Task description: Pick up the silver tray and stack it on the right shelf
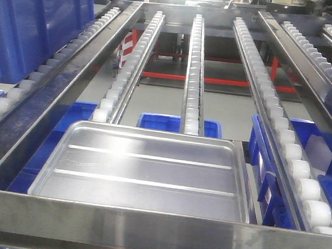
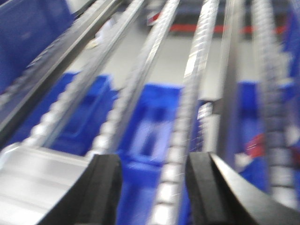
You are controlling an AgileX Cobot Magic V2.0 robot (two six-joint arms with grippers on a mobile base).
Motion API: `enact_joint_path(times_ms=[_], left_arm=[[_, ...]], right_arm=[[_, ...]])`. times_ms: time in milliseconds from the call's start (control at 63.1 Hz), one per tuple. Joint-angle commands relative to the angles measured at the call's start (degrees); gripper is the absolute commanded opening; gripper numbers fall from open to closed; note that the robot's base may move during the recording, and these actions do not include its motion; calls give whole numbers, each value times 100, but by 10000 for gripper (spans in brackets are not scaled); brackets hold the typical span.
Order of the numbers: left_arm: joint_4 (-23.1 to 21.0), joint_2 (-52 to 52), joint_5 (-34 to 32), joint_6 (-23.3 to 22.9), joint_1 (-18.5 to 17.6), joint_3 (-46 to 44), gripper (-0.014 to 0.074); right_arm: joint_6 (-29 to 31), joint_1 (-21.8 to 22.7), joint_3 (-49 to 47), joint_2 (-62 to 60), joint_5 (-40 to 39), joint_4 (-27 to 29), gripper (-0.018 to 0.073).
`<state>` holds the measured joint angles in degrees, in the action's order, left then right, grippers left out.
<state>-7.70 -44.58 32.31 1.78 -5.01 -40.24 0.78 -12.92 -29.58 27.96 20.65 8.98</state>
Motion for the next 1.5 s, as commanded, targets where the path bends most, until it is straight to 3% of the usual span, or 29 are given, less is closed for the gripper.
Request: enact_joint_path(times_ms=[0, 63, 174, 238, 333, 412, 586, 649, 729, 776, 887, 998, 1156, 1489], left_arm=[[-399, -173, -100, 372, -117, -400, 339], [-380, -375, 28, 457, -705, -587, 337], [-243, -893, 15, 457, -2339, -872, 336], [-74, -1193, 13, 457, -3071, -1053, 335], [-71, -1699, 23, 192, -3632, -1313, 335], [-59, -2154, 283, -437, -3621, -1529, 335], [115, -2988, 933, -925, -3280, -1876, 335], [612, -3268, 1135, -1326, -3255, -1951, 324], [1327, -3586, 1387, -2078, -3255, -2069, 311], [1511, -3727, 1459, -2312, -3255, -2127, 307], [1476, -4073, 1469, -2395, -3255, -2282, 308], [1558, -4277, 1432, -2817, -3241, -2351, 308], [1736, -4458, 1228, -3191, -3230, -2351, 307], [1776, -4889, 852, -3368, -3230, -2351, 307]], right_arm=[[7, -401, -394, 440, -374, 274, 469], [7, -713, -477, 739, -402, 311, 469], [7, -1149, -543, 1300, -566, 455, 469], [7, -1281, -549, 1600, -739, 501, 469], [7, -1469, -755, 2025, -560, 867, 469], [7, -1661, -1123, 2560, -14, 991, 469], [7, -1688, -1805, 3595, 898, 975, 468], [-181, -1674, -2002, 3957, 1029, 927, 468], [-806, -1674, -2223, 4360, 1170, 647, 468], [-1255, -1674, -2314, 4561, 1252, 368, 468], [-2307, -1674, -2497, 5088, 1505, -575, 468], [-2976, -1674, -2619, 5423, 1583, -974, 468], [-3054, -1674, -2654, 5714, 1275, -995, 468], [-3054, -1674, -2649, 6277, 1163, -995, 466]])
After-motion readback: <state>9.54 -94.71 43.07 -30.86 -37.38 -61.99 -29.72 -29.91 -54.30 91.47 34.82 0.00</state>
